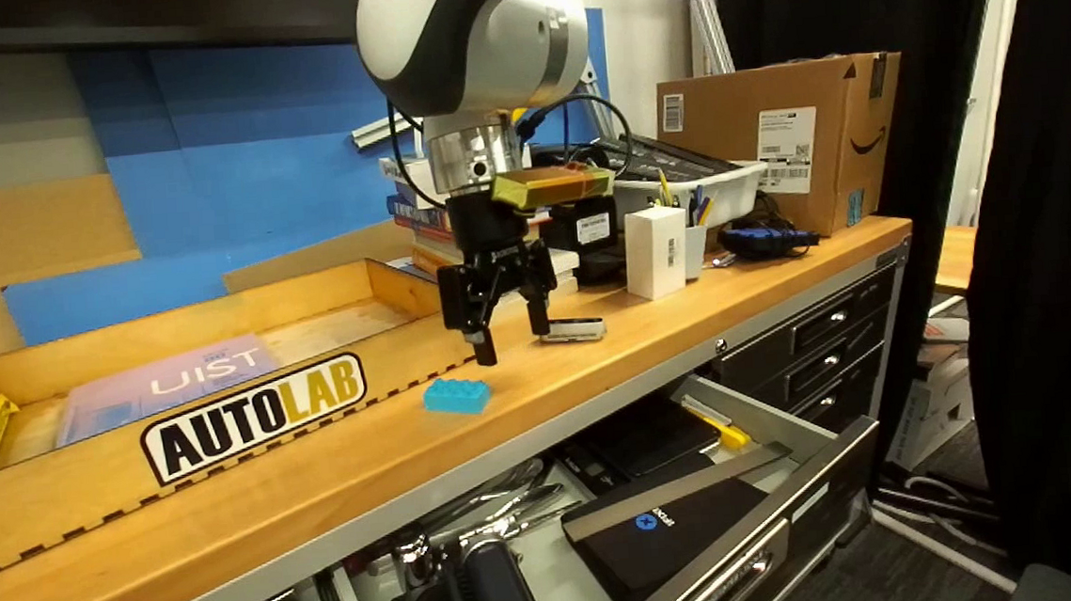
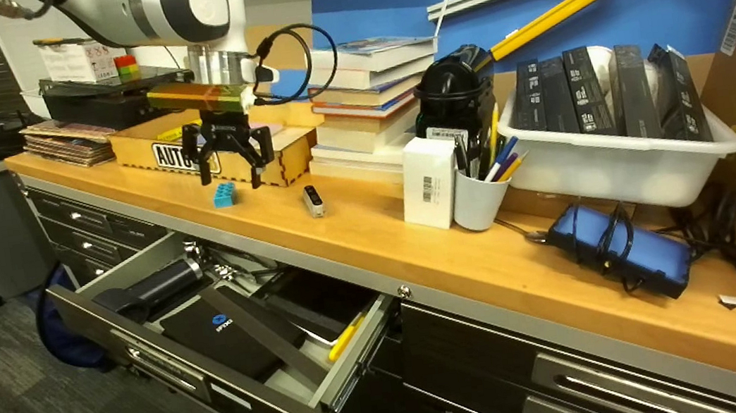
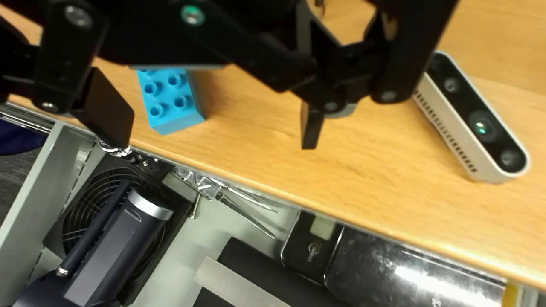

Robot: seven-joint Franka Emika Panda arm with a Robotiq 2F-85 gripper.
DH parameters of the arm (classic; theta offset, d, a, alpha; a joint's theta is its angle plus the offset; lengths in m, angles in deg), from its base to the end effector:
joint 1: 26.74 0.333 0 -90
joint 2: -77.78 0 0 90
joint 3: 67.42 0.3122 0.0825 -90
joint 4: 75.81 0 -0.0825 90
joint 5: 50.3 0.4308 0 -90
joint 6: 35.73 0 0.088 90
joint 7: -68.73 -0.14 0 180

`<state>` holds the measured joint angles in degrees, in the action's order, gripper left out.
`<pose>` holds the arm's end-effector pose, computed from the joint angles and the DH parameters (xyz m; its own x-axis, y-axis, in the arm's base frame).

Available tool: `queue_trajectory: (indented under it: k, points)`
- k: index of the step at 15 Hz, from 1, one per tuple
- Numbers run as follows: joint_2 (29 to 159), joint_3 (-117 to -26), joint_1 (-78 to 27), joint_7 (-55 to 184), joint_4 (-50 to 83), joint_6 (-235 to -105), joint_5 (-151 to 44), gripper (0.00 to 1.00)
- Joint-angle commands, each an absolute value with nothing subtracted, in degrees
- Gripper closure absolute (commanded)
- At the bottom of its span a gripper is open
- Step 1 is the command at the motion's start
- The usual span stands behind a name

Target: Put the Lego into the open drawer and then close the drawer

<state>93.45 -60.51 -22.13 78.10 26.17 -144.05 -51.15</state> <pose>0.6356 0.1250 0.3332 0.9203 0.3592 -0.1548 0.3566 -0.9332 -0.0451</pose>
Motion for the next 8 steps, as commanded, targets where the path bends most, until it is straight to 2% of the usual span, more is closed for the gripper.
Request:
queue_trajectory:
  k: [1,6,7,8]
  points:
    - [98.15,-59.46,-20.88,81.41,20.43,-143.60,-51.01,0.00]
    - [100.83,-59.44,-18.61,77.26,19.37,-147.00,-52.53,0.00]
    - [101.28,-59.39,-18.45,76.93,19.25,-147.55,-52.39,0.25]
    - [101.51,-59.62,-18.14,75.46,19.47,-148.71,-52.71,0.26]
